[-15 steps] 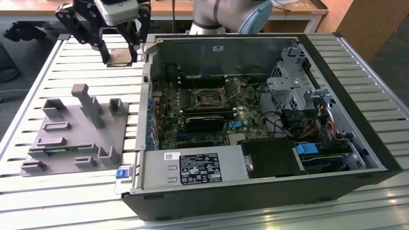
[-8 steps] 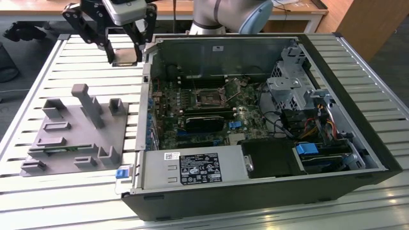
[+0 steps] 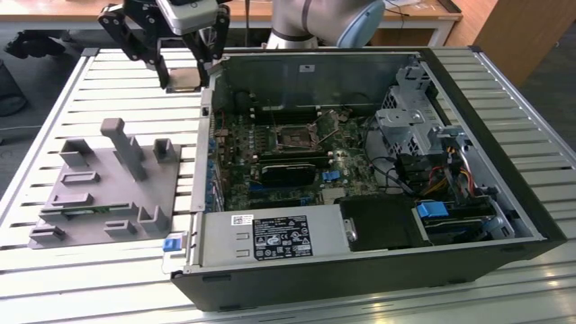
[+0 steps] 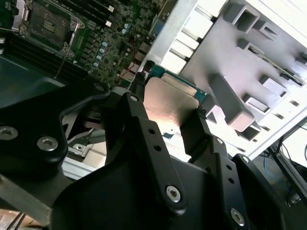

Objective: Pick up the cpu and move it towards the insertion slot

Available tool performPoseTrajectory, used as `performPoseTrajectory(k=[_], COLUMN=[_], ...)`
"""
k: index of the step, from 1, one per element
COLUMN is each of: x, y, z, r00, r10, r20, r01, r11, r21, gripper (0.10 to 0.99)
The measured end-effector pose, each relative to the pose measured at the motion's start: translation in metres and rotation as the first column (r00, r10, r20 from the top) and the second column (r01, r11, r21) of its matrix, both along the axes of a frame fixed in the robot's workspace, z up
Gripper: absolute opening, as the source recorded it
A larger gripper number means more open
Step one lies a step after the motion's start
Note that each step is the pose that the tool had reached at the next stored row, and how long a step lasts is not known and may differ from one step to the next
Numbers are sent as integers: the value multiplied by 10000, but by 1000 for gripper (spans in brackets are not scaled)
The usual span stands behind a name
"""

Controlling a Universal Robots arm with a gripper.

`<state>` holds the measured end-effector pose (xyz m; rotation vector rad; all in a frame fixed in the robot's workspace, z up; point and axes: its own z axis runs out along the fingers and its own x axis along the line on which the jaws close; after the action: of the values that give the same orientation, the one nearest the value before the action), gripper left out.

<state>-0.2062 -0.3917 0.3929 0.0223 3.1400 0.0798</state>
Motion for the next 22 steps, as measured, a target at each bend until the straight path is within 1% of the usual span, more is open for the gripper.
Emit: performPoseTrajectory(k=[10, 22], x=[124, 287], y=[29, 90], z=[0, 0], r00=[10000, 10000], r10=[0, 0], r20=[0, 0], r01=[0, 0], r11=[10000, 10000], r21=[0, 0], gripper=[545, 545])
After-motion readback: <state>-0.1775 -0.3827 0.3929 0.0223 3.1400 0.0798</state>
